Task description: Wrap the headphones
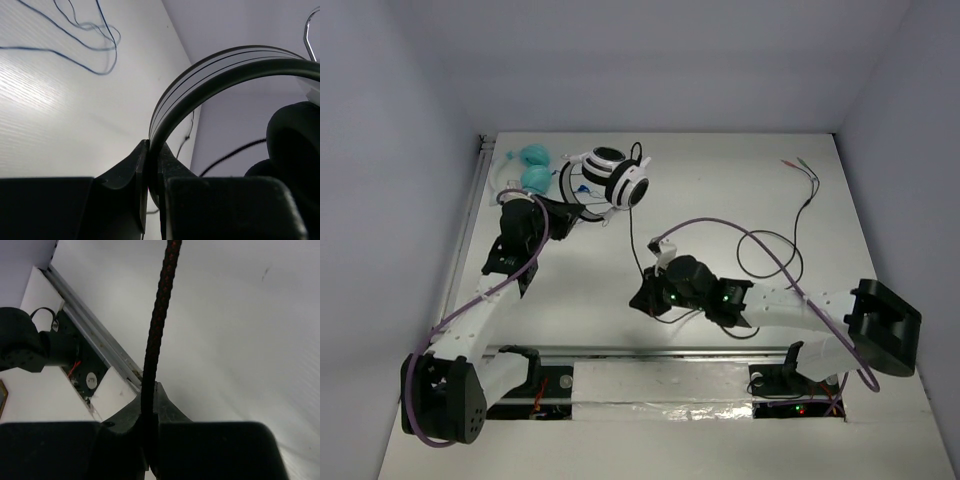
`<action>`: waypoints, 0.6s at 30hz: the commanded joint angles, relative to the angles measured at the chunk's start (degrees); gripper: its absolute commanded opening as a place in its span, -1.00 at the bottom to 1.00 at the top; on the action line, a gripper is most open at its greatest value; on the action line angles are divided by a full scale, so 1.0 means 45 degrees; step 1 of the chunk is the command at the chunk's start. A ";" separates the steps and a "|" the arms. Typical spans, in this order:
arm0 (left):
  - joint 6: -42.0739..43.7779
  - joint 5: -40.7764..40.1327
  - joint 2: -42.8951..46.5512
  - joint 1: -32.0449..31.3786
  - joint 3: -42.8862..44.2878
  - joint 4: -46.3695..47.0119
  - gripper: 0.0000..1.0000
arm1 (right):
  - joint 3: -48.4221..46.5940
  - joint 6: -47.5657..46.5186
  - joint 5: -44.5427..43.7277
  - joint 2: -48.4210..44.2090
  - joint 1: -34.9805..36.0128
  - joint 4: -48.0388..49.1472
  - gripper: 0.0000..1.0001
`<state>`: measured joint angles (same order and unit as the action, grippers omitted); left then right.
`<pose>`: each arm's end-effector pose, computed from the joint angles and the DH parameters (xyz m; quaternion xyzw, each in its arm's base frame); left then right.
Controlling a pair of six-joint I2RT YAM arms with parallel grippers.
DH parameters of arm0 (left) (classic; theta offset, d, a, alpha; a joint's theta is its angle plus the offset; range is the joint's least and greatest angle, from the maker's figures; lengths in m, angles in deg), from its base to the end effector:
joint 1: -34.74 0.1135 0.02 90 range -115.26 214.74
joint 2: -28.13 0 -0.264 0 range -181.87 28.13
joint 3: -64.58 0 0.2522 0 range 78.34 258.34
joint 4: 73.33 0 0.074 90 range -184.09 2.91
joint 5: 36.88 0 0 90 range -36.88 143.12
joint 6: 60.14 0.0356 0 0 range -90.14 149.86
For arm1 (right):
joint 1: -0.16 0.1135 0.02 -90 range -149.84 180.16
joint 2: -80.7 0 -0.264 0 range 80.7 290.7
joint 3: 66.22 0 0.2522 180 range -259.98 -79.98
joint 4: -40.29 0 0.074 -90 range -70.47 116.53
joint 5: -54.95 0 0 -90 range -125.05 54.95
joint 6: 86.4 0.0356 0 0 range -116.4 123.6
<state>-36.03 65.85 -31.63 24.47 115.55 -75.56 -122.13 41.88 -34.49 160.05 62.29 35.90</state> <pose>0.2377 -0.0510 0.2823 -0.2955 0.7113 -0.4572 0.4447 0.1397 0.2649 0.2215 -0.1794 0.8374 0.3994 0.3272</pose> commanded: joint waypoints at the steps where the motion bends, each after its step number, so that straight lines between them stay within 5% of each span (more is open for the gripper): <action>1: -0.0554 -0.1715 0.0450 0.0015 0.0402 0.1404 -1.00 | 0.0519 0.0809 -0.0943 -0.0893 0.0373 -0.0320 -1.00; 11: 0.2119 -0.5831 0.0293 -0.2092 0.1496 -0.2031 -1.00 | -0.2563 -0.1394 -0.0672 -0.2183 0.0823 -0.5476 -1.00; 18: 0.3271 -0.6716 -0.0233 -0.3694 0.1476 -0.3263 -1.00 | -0.5514 -0.2744 0.0169 -0.1169 0.0823 -0.8700 -1.00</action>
<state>-24.24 38.97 -32.25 10.16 118.28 -90.62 -142.13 34.30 -35.61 153.49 65.50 5.34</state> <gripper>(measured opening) 0.054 0.049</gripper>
